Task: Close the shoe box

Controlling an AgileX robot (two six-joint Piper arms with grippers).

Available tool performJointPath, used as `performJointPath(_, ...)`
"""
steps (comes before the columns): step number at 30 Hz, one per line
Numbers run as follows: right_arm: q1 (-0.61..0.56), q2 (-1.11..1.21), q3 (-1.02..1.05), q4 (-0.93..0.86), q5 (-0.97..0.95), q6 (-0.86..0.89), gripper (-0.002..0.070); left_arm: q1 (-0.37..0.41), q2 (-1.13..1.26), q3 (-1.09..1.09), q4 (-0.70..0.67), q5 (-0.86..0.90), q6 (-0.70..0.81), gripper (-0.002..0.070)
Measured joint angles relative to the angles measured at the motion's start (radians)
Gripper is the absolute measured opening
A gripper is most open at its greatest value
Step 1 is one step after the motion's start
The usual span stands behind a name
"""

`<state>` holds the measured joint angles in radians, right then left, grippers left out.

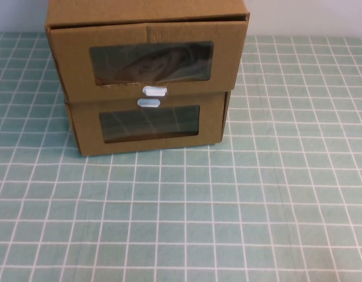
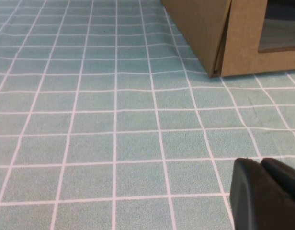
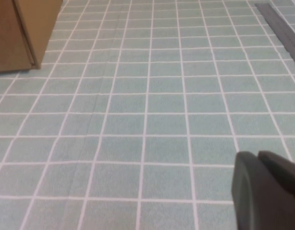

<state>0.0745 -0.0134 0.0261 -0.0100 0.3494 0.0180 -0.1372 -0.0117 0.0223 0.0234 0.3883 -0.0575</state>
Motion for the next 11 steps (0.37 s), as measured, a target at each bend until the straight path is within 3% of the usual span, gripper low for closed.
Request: performJointPath(11, 0.0, 0.0, 0.0, 0.002, 0.0, -0.032, -0.0014, 0.0, 0.0, 0.0, 0.0, 0.0, 0.0, -0.0005)
